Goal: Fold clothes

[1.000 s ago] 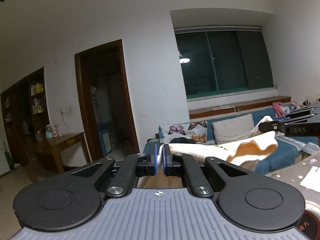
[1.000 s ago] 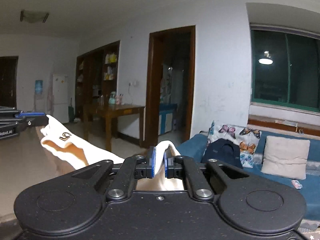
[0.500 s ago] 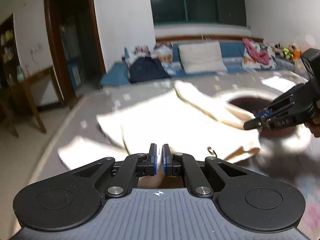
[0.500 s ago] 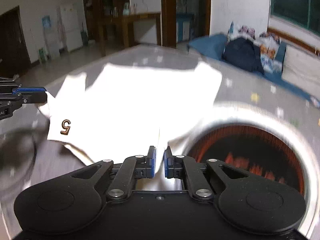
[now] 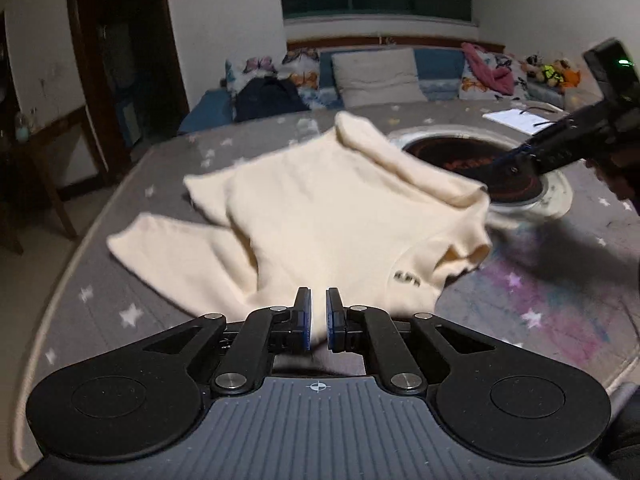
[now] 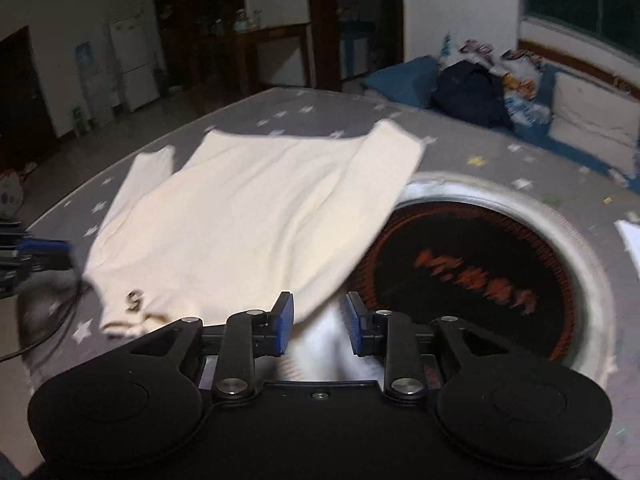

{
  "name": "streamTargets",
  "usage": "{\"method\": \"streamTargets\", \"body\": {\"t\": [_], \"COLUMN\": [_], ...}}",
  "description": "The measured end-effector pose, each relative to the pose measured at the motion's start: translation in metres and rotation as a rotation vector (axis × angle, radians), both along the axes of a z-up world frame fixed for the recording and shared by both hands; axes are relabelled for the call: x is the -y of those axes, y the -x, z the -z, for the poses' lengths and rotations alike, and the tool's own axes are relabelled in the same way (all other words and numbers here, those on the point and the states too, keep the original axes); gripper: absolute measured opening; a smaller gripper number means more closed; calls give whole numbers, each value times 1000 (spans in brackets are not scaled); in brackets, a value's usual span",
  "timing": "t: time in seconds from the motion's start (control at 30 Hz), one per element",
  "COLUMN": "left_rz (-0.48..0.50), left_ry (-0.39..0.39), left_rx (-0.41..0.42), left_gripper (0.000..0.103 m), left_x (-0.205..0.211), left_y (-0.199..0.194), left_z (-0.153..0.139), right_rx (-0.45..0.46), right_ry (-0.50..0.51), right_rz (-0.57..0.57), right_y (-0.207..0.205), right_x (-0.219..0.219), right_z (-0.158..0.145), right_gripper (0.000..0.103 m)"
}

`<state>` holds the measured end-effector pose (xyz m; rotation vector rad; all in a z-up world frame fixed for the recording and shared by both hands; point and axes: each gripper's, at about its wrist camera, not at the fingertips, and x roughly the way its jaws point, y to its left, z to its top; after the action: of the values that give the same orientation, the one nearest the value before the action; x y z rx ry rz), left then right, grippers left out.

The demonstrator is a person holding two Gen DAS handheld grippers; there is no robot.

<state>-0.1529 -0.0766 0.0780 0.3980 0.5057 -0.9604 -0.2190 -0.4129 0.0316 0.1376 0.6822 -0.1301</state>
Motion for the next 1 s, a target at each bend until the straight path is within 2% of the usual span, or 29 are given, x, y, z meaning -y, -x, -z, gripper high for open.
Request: {"method": "streamTargets", "body": {"t": [0.1, 0.2, 0.57, 0.77, 1.0], "left_rz": [49, 74, 153, 170, 171], "left_ry": [45, 65, 63, 37, 17], "left_rx": [-7, -14, -145, -189, -210], "left_gripper": [13, 16, 16, 16, 16], "left_x": [16, 42, 126, 141, 142], "left_y": [5, 4, -8, -9, -13], "left_z": [-13, -11, 31, 50, 59], "right_rx": [24, 43, 48, 25, 18], "right_ry": [19, 29, -52, -91, -143], "right_rz": [30, 59, 144, 178, 194], "right_y": [-15, -35, -129, -160, -181], "right_x": [14, 32, 96, 120, 135], "right_z": [-6, -8, 12, 30, 44], "right_gripper": [30, 30, 30, 30, 29]}}
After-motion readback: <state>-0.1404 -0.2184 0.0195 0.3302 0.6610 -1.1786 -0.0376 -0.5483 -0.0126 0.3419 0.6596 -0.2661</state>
